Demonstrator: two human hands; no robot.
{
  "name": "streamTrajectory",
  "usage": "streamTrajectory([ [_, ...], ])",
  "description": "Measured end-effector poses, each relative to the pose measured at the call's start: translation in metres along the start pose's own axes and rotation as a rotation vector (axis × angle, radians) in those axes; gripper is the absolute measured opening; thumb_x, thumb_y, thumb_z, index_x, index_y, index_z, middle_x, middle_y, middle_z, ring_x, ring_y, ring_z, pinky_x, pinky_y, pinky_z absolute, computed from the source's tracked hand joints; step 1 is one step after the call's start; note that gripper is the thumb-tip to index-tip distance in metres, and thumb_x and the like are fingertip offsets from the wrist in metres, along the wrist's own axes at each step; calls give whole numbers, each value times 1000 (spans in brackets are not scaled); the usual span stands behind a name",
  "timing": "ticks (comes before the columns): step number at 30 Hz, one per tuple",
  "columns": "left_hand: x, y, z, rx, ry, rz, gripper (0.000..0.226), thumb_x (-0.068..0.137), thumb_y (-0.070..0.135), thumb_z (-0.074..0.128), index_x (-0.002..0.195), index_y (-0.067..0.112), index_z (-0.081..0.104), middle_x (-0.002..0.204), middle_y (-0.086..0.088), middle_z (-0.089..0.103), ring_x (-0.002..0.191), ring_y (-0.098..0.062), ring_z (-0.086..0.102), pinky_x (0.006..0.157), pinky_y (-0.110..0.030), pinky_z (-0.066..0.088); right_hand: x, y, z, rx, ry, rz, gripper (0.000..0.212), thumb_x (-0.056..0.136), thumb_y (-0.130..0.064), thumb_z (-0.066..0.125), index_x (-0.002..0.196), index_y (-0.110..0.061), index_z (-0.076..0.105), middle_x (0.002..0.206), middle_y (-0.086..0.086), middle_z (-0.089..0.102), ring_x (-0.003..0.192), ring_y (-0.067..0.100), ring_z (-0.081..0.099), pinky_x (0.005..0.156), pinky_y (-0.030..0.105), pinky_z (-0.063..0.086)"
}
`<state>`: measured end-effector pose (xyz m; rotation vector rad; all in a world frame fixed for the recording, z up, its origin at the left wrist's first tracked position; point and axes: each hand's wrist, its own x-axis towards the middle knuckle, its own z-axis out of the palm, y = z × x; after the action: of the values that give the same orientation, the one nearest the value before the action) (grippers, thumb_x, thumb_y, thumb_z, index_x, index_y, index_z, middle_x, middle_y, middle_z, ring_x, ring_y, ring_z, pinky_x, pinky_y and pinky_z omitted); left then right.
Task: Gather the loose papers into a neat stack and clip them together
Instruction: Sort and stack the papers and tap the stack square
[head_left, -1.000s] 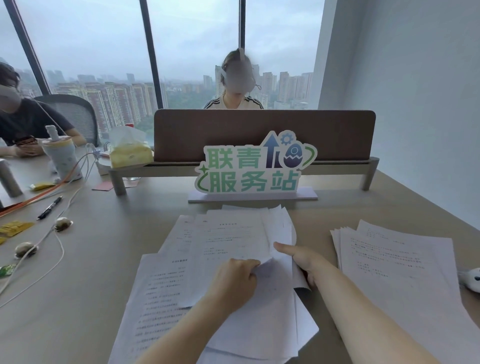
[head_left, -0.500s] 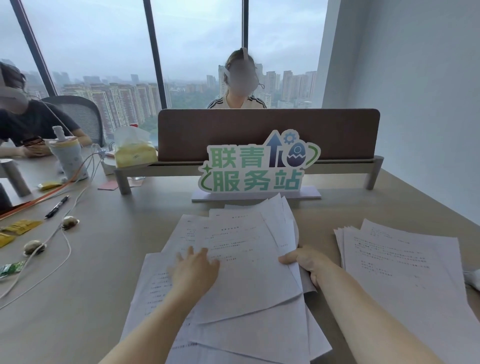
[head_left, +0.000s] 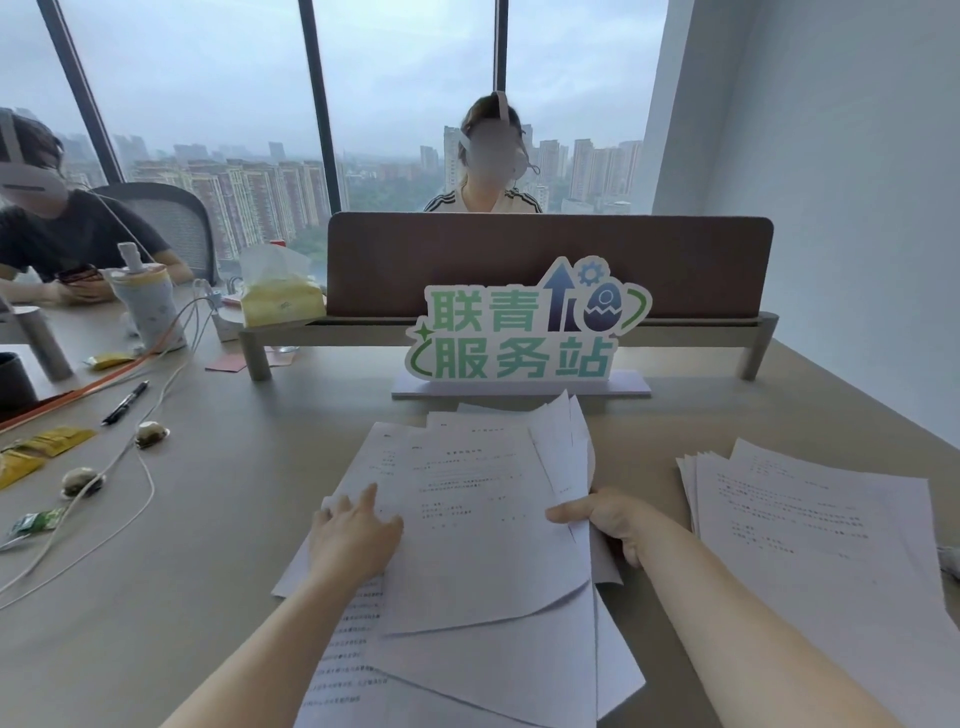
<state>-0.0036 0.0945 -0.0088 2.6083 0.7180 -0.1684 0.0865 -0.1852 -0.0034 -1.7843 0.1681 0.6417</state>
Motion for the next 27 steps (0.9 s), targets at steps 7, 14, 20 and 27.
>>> streamTrajectory([
  [7, -10, 25, -6, -235, 3, 153, 60, 97, 24, 43, 153, 22, 23, 158, -3, 28, 143, -25, 27, 111, -31, 24, 0, 1, 17, -31, -2, 4, 42, 72, -2, 82, 111, -1, 68, 101, 9, 71, 82, 22, 64, 61, 28, 46],
  [14, 11, -10, -10, -274, 41, -61, 68, 89, 28, 50, 151, 17, 27, 152, -14, 36, 139, -37, 28, 112, -43, 27, 6, 4, 10, 1, -19, 49, 41, 71, -1, 82, 111, 0, 69, 110, 14, 72, 102, 32, 65, 94, 40, 50],
  [20, 12, -8, -6, -382, 38, 3, 66, 86, 13, 45, 150, 17, 31, 146, -14, 46, 128, -35, 46, 106, -39, 39, 9, -3, 41, -11, -138, 92, 37, 72, -3, 81, 108, -3, 71, 102, 15, 76, 96, 33, 71, 84, 43, 57],
  [27, 17, -14, -7, -464, 76, 25, 64, 85, 8, 48, 147, 16, 37, 143, -13, 50, 124, -31, 51, 96, -33, 42, 6, -9, 65, 13, -114, 68, 17, 79, 5, 71, 95, 0, 71, 101, 18, 73, 92, 34, 69, 86, 42, 56],
])
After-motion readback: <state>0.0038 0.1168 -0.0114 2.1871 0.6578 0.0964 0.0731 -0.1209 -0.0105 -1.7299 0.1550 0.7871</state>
